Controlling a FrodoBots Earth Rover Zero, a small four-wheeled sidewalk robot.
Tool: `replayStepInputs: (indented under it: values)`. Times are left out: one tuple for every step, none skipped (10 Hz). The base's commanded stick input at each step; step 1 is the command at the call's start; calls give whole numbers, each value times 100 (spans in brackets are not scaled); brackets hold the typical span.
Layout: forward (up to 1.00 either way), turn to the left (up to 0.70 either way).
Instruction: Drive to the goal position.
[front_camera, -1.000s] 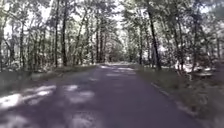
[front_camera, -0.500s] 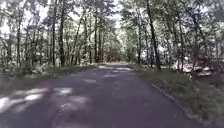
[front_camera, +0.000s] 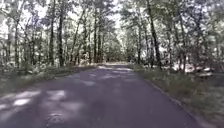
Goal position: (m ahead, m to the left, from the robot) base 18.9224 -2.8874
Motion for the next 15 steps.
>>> replayStepInputs:
  values:
    - [45,0]
    - [45,0]
    - [45,0]
    - [45,0]
    - [45,0]
    - [45,0]
    - [45,0]
    - [45,0]
    - [45,0]
    - [45,0]
    - [45,0]
    - [45,0]
    - [45,0]
    - [45,0]
    - [45,0]
